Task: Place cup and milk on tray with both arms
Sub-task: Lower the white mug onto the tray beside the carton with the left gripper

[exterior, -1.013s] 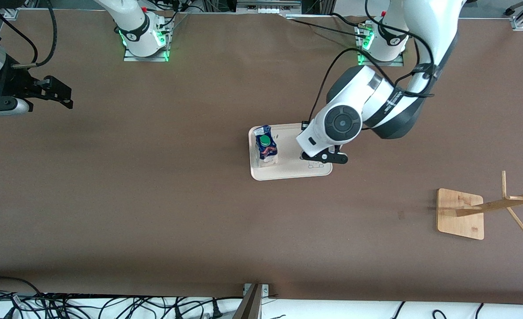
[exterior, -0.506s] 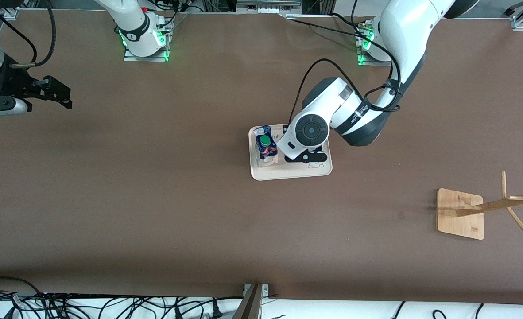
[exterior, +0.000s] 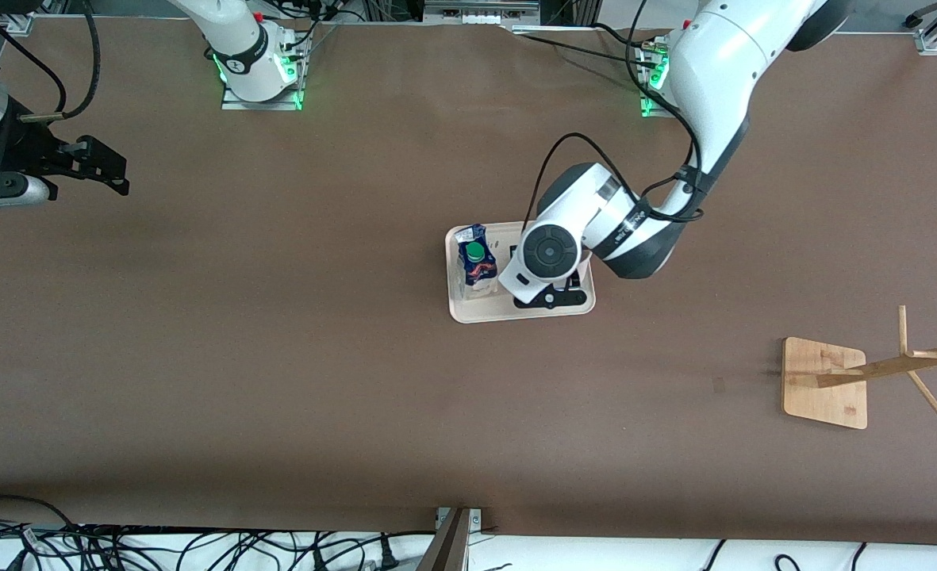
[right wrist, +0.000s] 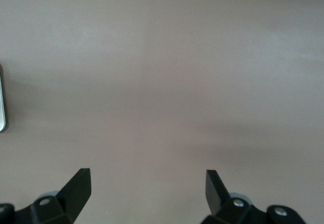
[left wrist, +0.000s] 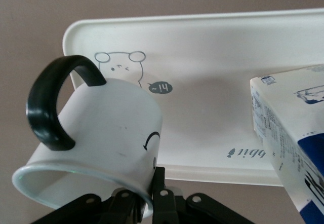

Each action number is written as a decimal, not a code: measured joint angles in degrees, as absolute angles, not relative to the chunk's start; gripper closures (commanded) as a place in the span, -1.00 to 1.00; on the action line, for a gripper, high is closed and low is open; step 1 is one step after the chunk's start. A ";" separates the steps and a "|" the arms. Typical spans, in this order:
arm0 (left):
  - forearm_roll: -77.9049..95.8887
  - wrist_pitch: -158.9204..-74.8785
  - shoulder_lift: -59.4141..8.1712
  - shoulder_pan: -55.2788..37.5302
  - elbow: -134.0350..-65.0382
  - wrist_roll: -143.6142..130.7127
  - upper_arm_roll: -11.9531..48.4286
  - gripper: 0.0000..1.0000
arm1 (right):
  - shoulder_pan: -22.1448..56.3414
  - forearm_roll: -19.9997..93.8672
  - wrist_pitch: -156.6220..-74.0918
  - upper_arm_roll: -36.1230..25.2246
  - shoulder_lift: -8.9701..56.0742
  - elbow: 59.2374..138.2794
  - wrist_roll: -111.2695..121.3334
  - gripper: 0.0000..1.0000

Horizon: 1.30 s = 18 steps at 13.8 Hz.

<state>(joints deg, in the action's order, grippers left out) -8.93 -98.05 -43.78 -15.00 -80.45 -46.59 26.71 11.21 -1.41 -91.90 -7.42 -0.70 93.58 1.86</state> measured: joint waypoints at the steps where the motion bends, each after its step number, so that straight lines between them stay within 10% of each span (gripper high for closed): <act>1: -9.12 -98.06 -44.50 -15.71 -80.45 -47.30 26.69 1.00 | 11.21 -1.41 -91.90 -7.42 -0.70 93.58 1.86 -1.00; 4: -9.13 -99.26 -46.30 -16.07 -80.45 -48.07 26.46 0.82 | 11.21 -1.41 -91.90 -7.42 -0.69 93.58 1.85 -1.00; 6: -9.13 -100.30 -46.79 -15.46 -80.45 -48.07 26.13 -0.99 | 11.21 -1.41 -91.90 -7.42 -0.69 93.58 1.85 -1.00; 18: -9.14 -100.29 -43.14 -11.22 -77.25 -48.00 26.26 -1.00 | 11.21 -1.41 -91.90 -7.42 -0.69 93.56 1.84 -1.00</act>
<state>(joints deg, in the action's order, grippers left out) -9.14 -100.29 -43.14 -11.22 -77.25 -48.00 26.26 11.21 -1.41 -91.90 -7.42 -0.69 93.56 1.84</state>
